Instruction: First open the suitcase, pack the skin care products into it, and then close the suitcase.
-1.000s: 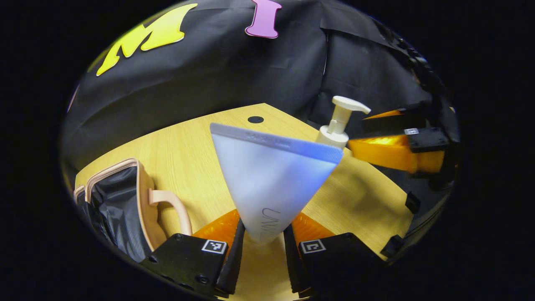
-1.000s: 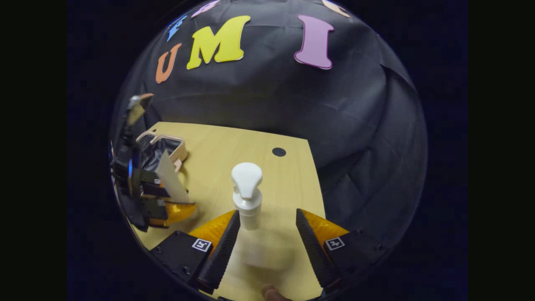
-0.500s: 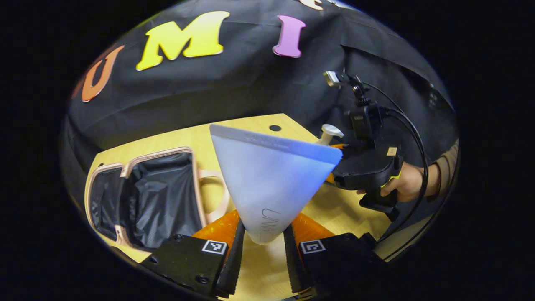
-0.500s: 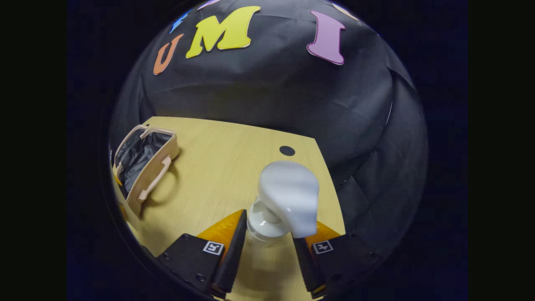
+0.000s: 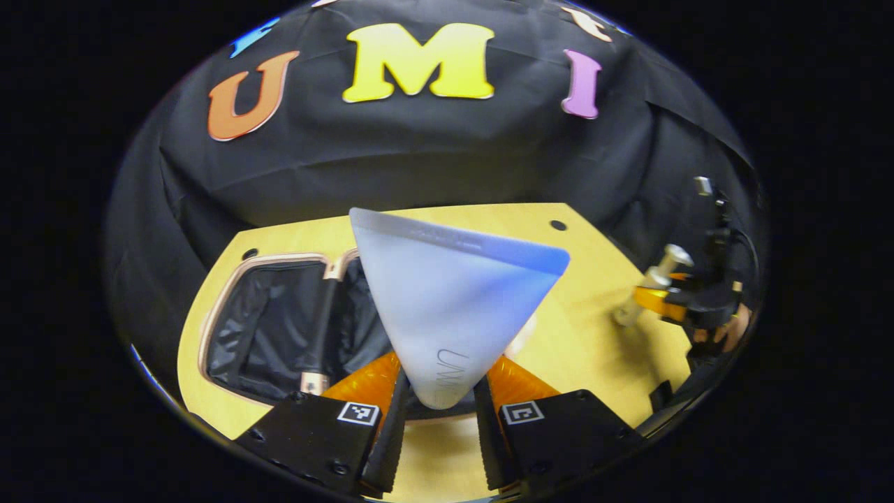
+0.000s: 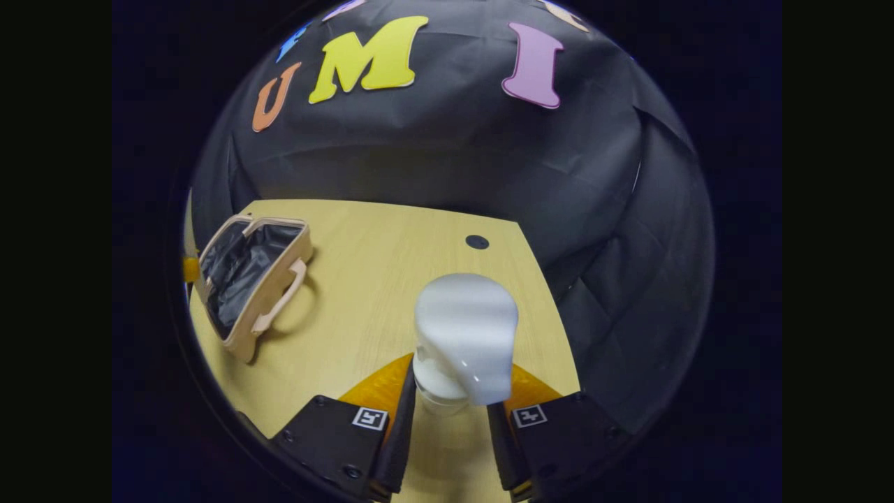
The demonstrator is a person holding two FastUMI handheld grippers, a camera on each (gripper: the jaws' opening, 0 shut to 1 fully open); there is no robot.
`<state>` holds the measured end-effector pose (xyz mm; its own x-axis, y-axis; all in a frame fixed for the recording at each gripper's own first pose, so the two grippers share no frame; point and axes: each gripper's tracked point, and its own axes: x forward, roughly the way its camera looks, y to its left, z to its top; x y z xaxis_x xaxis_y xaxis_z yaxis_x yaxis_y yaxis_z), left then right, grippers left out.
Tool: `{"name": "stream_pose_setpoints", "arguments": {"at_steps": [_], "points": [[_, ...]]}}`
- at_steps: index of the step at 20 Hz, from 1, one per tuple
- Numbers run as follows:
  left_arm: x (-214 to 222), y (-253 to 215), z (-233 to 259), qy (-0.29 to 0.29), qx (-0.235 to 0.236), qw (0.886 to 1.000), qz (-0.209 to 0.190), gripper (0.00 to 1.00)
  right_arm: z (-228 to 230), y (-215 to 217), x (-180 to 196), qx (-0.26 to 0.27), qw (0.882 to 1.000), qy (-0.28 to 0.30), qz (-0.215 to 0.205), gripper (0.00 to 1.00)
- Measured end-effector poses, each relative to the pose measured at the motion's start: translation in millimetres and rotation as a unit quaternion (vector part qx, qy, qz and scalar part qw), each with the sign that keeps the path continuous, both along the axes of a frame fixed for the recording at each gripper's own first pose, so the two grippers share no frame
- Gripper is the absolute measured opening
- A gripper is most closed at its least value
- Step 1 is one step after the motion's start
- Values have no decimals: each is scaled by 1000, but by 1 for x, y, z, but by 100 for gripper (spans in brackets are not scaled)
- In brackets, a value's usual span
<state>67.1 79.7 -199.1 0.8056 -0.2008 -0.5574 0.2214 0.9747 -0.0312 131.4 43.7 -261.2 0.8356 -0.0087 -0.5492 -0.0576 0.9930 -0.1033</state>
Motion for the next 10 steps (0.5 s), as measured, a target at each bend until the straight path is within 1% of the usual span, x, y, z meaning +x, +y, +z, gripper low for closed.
{"name": "stream_pose_setpoints", "arguments": {"at_steps": [1, 2, 5, 7, 10], "points": [[11, 13, -9, 12, 3, 1000, 12, 49, 5, 4, -11, 8, 1000, 1, -3, 45], [17, 25, -20, 29, 5, 999, 21, 49, 11, 10, -19, 16, 1000, 1, -6, 48], [19, 45, -65, 113, 16, 993, 39, 49, 30, 30, -43, 30, 999, -8, -9, 47], [17, 48, -85, 152, 20, 988, 33, 50, 41, 39, -52, 21, 1000, -13, -12, 47], [9, 42, -104, 185, 14, 982, 24, 49, 57, 55, -61, 33, 999, -24, -15, 47]]}}
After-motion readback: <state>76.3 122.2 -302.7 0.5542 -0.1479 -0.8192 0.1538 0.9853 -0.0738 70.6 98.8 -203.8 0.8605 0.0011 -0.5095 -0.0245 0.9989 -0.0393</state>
